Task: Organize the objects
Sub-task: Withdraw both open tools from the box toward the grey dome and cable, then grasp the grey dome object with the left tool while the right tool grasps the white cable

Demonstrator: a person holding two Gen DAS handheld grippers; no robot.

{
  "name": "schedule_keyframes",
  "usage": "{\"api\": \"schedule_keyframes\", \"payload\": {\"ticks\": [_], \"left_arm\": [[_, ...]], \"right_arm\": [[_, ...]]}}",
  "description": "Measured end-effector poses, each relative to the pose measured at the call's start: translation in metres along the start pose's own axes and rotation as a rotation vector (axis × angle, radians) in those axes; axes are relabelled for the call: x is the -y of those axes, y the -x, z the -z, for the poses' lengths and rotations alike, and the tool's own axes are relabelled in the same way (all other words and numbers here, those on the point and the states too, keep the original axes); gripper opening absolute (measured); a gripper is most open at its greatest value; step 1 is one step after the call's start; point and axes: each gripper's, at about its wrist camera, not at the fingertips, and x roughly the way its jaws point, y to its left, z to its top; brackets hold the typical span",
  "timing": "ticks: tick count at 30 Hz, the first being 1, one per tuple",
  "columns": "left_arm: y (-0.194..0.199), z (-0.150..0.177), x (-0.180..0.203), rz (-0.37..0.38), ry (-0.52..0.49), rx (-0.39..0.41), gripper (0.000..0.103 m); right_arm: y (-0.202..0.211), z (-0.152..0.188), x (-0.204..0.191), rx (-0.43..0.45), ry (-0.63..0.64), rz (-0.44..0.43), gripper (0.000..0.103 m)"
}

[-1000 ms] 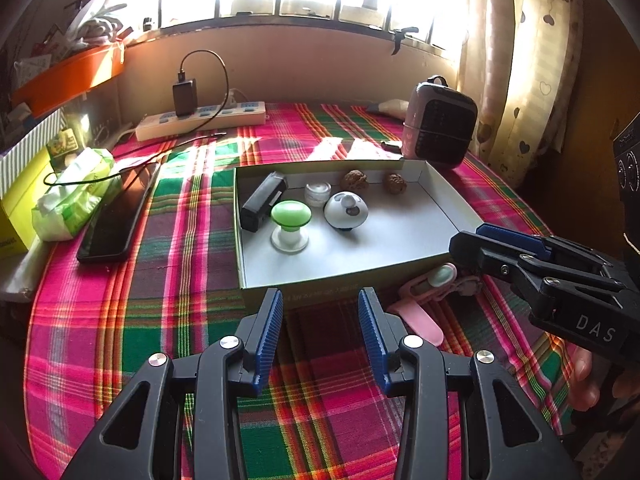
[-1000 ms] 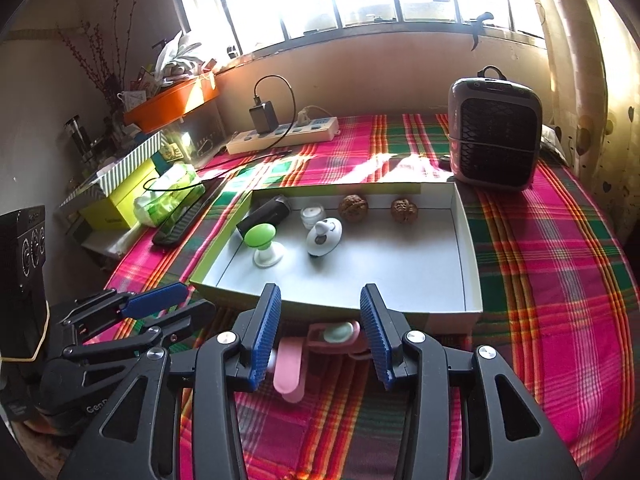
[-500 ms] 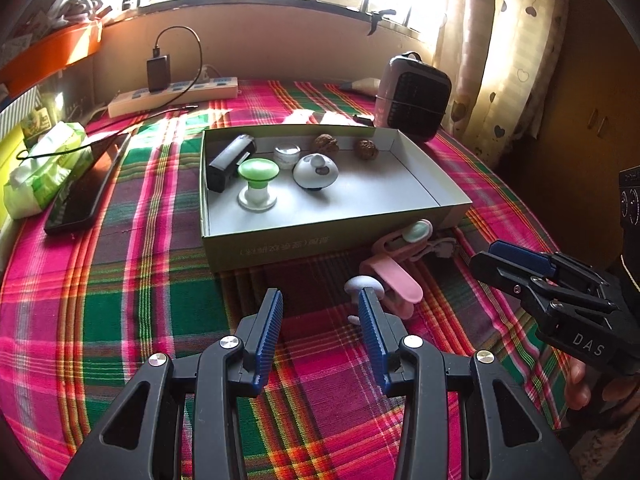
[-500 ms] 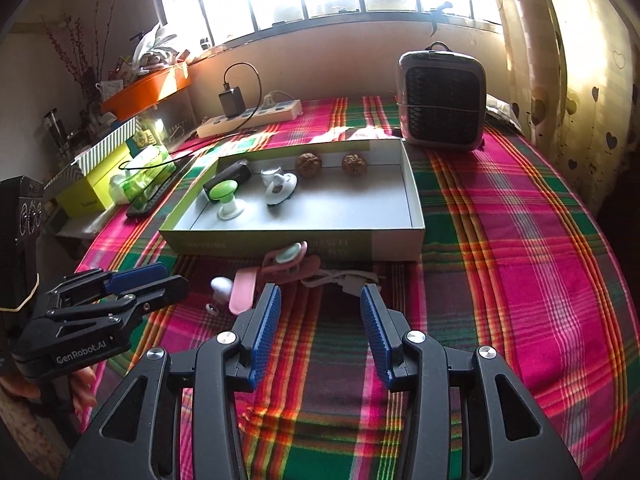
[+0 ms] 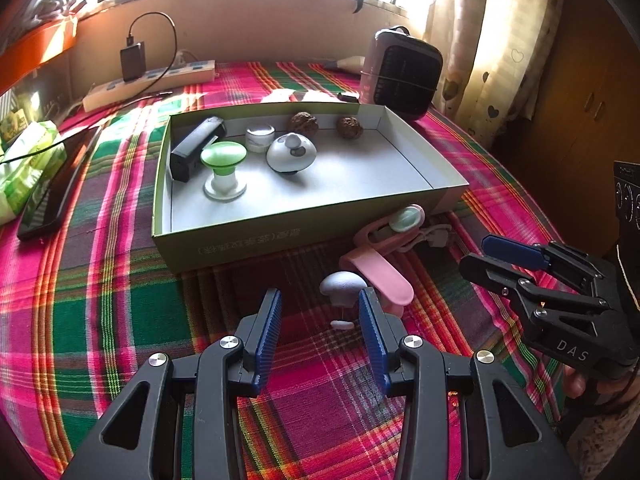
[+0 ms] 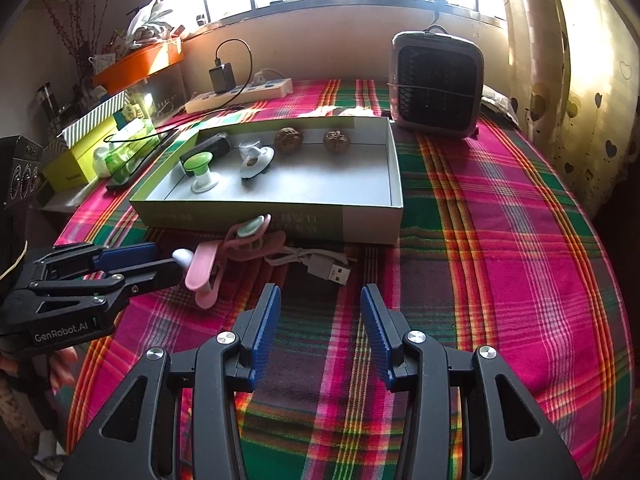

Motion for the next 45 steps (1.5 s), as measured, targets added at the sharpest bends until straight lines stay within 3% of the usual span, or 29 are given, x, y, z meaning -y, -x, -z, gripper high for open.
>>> {"api": "schedule_keyframes", "payload": {"ticks": [3, 21, 39, 45], "left_arm": [[-0.004, -0.001, 0.0, 0.0, 0.008, -0.011, 0.038], [-0.009, -0.005, 0.004, -0.015, -0.019, -0.021, 0.038], [-0.01, -0.009, -0.003, -0.055, 0.001, -0.009, 0.038], [-0.009, -0.009, -0.007, -0.055, 0.008, -0.005, 0.038]], "right_arm": [[-0.006, -0.005, 0.006, -0.012, 0.012, -0.009, 0.049], [-0.031, -0.021, 0.002, -0.071, 0.148, -0.089, 0.05], [-0.036, -0.019, -0.01, -0.089, 0.249, -0.096, 0.05], [-0.029, -0.011, -0.015, -0.082, 0.268, -0.088, 0.039]]}}
